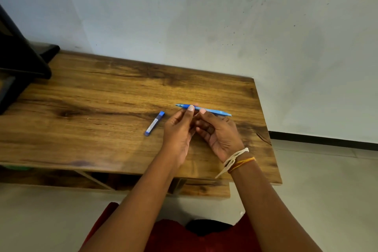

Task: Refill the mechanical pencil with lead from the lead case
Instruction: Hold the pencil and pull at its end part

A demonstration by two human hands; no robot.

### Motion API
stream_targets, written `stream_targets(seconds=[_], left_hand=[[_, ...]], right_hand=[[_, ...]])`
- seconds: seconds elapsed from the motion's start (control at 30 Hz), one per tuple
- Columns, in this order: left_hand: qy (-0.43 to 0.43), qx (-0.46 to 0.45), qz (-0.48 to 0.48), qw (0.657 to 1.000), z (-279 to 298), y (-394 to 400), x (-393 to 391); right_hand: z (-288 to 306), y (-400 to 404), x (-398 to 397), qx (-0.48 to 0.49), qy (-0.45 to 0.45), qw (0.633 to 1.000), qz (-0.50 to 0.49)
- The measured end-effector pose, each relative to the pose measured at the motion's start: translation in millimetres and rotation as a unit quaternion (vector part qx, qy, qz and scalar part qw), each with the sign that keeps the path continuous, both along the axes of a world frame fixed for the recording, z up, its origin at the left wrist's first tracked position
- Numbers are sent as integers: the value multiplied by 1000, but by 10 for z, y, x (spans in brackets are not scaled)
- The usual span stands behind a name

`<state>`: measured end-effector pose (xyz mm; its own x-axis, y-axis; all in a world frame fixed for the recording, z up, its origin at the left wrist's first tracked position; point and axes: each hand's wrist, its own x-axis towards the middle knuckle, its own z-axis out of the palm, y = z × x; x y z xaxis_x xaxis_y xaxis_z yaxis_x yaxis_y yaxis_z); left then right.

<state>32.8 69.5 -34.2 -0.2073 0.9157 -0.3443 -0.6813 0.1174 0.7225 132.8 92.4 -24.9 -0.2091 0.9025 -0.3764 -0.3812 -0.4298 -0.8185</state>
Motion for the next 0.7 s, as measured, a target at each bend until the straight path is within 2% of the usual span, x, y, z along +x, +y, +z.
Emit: stream_targets(seconds=[0.2, 0.33, 0.53, 0.7], left_hand=[[23, -10, 37, 999, -15, 97, 14], [-4, -30, 63, 998, -39, 115, 69], [-8, -13, 25, 1000, -59, 118, 140], [-18, -10, 30, 999, -83, 138, 148]], right_hand=[[3, 61, 267, -16, 35, 996, -77], [0, 58, 330, -11, 40, 997, -70], [-21, 50, 339, -7, 32, 998, -53], [-46, 66, 386, 3, 19, 997, -68]])
